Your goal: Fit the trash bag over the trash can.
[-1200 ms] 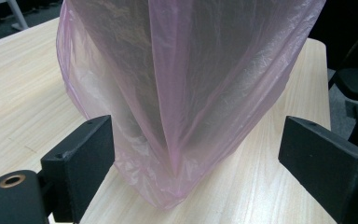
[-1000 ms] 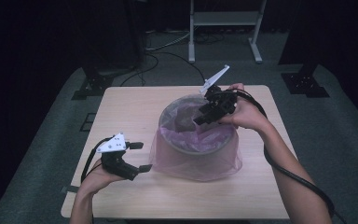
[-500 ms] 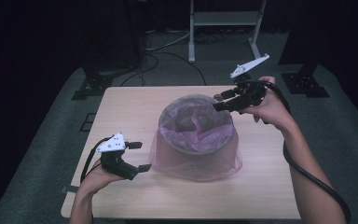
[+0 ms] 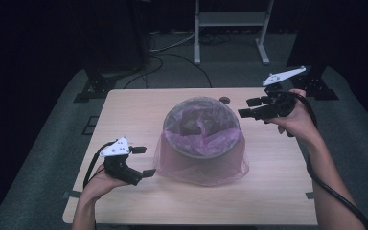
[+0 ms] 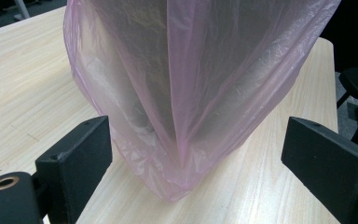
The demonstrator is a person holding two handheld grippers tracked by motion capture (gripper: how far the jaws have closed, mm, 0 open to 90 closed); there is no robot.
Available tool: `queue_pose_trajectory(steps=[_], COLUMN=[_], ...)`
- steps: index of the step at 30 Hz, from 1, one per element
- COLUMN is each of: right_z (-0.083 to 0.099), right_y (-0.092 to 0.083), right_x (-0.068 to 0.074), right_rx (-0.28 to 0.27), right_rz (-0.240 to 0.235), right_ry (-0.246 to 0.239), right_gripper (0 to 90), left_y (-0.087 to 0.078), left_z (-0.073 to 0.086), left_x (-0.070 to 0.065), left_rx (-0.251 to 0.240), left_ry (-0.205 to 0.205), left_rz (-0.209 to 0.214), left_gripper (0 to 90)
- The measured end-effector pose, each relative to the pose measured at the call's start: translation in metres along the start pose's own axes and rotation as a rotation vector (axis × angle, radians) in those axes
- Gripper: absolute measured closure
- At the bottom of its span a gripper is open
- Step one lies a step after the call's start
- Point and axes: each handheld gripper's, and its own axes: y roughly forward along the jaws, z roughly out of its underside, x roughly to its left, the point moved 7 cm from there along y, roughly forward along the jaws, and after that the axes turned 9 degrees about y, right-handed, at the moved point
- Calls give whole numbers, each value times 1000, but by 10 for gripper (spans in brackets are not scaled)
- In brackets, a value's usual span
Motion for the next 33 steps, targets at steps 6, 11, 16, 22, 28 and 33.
queue_pose_trajectory(steps=[6, 11, 16, 22, 28, 33], right_z=[17, 33, 48, 69, 92, 110], right_y=[-7, -10, -10, -9, -4, 0], right_x=[-13, -21, -27, -30, -33, -34], right_rx=[-21, -41, -44, -49, -51, -54], right_rz=[9, 5, 18, 25, 24, 20], right_ry=[43, 69, 76, 84, 98, 110], right_gripper=[370, 370, 370, 370, 369, 368], left_y=[-3, -3, -4, -7, -8, -8], left_z=[6, 9, 13, 18, 21, 24], left_x=[1, 2, 2, 4, 4, 3], left_rx=[11, 21, 32, 42, 38, 47], left_ry=[-18, -26, -32, -42, -51, -55], left_rz=[-14, -21, -26, -41, -45, -51], left_gripper=[73, 73, 73, 73, 73, 73])
